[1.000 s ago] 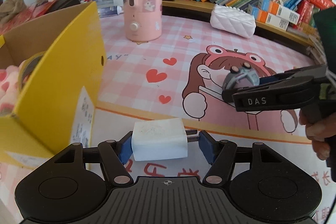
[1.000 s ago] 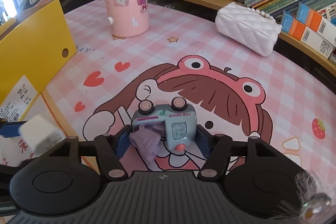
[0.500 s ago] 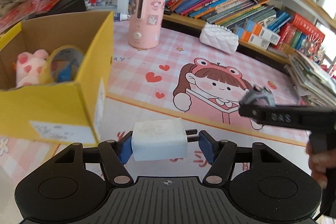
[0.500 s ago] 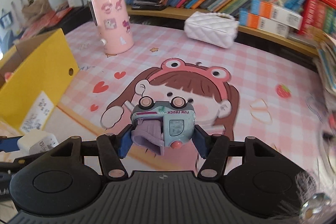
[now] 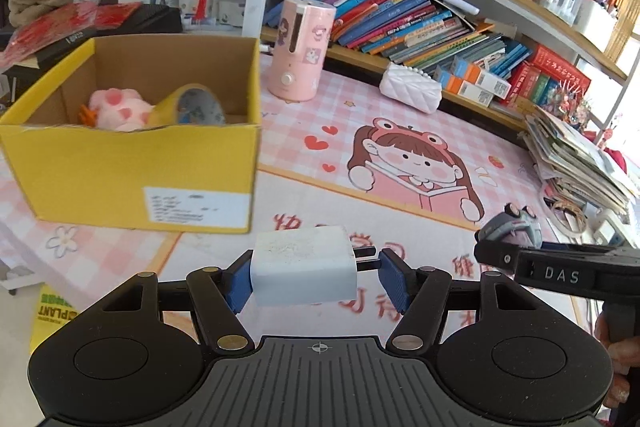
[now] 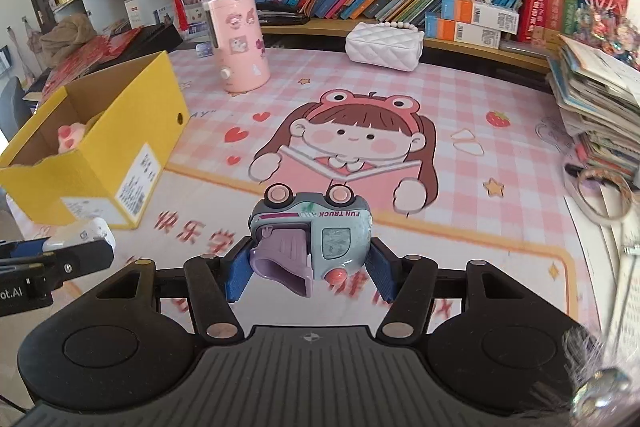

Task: Organize objects
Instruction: 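Carry the white block and toy truck with both tools over the yellow box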

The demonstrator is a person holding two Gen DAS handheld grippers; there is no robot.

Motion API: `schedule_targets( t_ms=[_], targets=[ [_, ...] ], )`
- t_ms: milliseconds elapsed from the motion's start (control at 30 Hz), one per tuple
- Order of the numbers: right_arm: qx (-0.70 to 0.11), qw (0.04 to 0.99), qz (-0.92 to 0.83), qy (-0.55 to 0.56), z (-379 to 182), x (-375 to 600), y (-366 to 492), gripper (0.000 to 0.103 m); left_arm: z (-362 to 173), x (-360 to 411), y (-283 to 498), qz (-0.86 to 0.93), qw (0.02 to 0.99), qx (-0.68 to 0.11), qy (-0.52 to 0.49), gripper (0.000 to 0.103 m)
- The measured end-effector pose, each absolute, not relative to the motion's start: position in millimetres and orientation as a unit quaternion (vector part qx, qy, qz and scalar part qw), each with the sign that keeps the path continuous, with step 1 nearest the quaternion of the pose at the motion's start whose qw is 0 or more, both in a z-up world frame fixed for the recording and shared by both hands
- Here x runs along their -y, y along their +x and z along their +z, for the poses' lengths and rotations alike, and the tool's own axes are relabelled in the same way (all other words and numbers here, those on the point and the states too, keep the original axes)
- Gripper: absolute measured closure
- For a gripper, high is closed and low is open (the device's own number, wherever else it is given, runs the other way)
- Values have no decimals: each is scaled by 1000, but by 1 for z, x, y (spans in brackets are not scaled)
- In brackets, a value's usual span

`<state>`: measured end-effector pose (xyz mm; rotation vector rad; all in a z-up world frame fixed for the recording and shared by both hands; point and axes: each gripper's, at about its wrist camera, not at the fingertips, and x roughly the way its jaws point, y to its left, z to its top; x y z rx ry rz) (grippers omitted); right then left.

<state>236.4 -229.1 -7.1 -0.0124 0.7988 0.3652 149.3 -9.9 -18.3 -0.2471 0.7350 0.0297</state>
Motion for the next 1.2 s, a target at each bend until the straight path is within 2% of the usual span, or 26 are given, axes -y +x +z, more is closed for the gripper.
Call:
schedule_targets(
  t_ms=[667, 1200],
  targets=[
    [-392, 903, 174, -17, -5, 143, 122, 46, -14, -72, 58, 7, 926, -354, -127, 39],
    [-371, 897, 233, -54, 0, 70, 67, 46, -4, -122, 7, 31, 935, -330, -124, 39]
  ],
)
